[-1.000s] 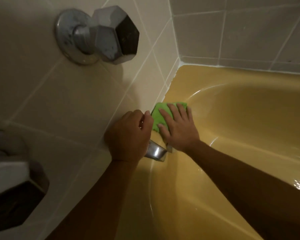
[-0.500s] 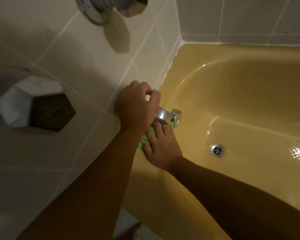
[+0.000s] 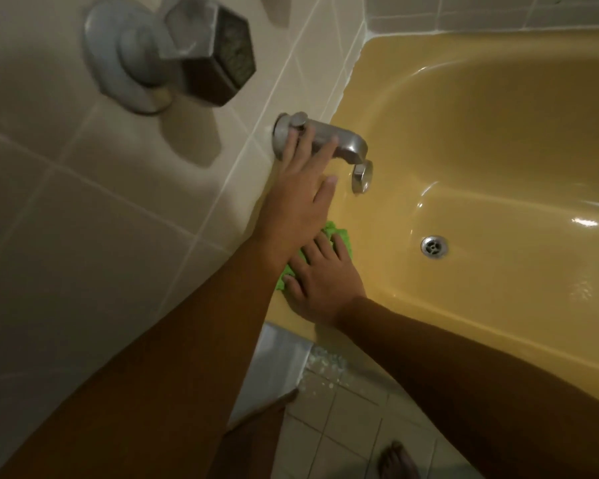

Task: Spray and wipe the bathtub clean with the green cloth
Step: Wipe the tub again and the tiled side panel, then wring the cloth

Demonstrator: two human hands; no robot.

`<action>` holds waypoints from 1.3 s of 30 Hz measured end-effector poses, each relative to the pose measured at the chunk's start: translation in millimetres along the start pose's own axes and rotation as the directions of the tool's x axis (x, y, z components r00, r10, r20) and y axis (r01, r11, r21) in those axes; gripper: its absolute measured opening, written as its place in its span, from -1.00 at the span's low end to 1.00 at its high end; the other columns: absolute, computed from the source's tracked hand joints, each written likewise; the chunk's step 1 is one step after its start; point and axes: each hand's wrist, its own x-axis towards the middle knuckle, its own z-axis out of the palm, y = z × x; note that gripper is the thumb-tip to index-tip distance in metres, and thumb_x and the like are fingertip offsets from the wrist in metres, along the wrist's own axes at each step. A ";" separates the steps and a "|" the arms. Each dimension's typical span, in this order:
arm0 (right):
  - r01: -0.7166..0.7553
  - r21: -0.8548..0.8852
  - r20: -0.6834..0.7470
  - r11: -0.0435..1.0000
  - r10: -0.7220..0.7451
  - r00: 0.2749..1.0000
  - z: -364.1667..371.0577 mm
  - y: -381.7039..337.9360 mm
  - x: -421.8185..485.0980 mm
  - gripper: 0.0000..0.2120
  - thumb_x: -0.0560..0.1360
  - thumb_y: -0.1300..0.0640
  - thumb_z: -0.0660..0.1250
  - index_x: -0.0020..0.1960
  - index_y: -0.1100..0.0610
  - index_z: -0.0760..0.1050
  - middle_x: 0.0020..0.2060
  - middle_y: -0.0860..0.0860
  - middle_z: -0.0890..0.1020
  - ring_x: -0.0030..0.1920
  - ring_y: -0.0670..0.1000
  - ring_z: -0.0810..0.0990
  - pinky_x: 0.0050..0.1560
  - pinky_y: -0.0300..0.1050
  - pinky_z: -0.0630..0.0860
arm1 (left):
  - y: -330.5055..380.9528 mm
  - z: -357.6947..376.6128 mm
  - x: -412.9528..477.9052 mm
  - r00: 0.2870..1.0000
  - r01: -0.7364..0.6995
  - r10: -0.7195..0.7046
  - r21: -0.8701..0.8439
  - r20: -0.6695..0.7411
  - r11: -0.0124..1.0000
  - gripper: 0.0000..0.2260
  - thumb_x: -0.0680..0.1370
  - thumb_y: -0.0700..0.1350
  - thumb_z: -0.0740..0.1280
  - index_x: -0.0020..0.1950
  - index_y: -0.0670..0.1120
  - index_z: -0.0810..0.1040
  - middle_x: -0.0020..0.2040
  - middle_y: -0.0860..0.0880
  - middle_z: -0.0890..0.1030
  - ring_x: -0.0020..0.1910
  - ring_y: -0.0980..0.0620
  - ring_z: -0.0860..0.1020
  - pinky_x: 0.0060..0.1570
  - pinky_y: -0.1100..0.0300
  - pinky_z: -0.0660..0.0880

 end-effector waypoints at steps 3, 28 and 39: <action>0.050 -0.048 0.032 0.998 -0.048 0.998 9.2 -24.0 -27.0 -0.45 0.68 -0.20 0.00 0.59 0.01 0.29 0.53 0.16 0.37 0.56 0.29 0.25 0.60 0.33 -0.02 | -6.7 -2.9 -52.2 0.994 0.094 -0.089 -0.089 0.059 0.992 -0.58 0.74 -0.05 0.16 0.63 0.07 0.29 0.70 0.11 0.06 0.67 0.04 0.07 0.55 0.01 0.24; -0.331 0.904 0.190 0.271 0.439 0.878 -87.2 -33.1 -134.4 -0.83 0.69 -0.11 0.25 0.11 -0.04 0.51 -0.12 0.09 0.68 -0.19 0.02 0.64 -0.20 -0.06 0.54 | 59.2 -4.2 -196.1 0.728 0.610 -0.528 -0.765 0.438 0.206 -0.61 0.53 0.25 0.45 0.35 0.31 0.57 0.25 0.08 0.68 0.21 0.07 0.67 0.21 -0.03 0.62; -0.488 0.873 0.442 0.008 0.412 0.797 -155.5 -7.2 -151.8 -0.73 0.69 0.13 0.25 -0.07 0.20 0.64 -0.27 0.12 0.61 -0.29 0.05 0.53 -0.27 -0.12 0.41 | 53.5 -27.1 -216.0 0.775 0.574 -0.373 -0.815 0.510 0.080 -0.36 0.34 -0.46 0.27 0.37 -0.04 0.54 -0.01 -0.22 0.70 -0.11 -0.07 0.62 -0.18 0.11 0.52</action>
